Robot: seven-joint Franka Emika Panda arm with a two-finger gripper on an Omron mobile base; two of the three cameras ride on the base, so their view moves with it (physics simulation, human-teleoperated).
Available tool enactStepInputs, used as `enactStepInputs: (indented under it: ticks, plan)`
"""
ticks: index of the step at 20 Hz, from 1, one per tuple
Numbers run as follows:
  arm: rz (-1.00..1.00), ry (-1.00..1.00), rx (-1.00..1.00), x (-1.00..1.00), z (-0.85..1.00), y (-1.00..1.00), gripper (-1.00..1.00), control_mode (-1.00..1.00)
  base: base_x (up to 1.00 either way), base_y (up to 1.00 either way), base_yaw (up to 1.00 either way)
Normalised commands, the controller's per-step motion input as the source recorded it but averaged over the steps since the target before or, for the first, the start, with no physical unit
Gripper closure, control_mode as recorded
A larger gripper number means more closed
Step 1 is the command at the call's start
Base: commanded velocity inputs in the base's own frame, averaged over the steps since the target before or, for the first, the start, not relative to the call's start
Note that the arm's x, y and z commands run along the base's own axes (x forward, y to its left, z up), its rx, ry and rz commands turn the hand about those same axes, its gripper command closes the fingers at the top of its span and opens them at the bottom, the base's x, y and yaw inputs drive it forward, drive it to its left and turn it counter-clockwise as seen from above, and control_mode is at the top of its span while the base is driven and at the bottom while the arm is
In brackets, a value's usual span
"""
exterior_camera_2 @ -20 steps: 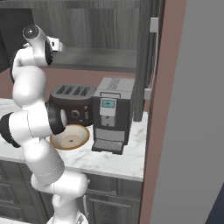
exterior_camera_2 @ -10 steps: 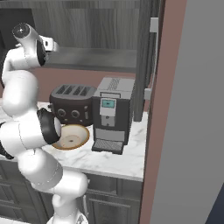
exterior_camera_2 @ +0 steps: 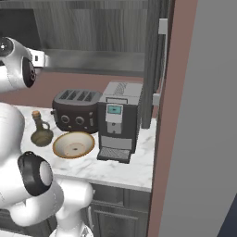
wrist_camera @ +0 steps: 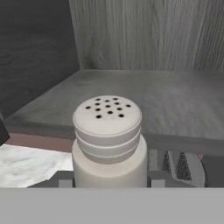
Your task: Retrieve the bottle and the shaker from the cabinet and place them next to the mixing bowl on the counter. Then add garlic from the fridge to the mixing bowl.
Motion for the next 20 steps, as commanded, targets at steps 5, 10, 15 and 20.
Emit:
enactStepInputs:
  ticks: [5, 10, 15, 20]
  plan:
    - [-0.05, 0.00, 0.02, -0.81, -0.24, -0.10, 1.00, -1.00, 0.00, 0.00, 0.00]
    - [-0.08, 0.00, 0.01, -0.79, -0.22, 0.00, 1.00, -1.00, 0.00, 0.00, 0.00]
    - [-0.13, 0.02, 0.00, -0.69, -0.25, 0.00, 1.00, -1.00, 0.00, 0.00, 0.00]
    - [-0.16, 0.01, 0.00, -0.52, -0.46, 0.00, 1.00, -1.00, 0.00, 0.00, 0.00]
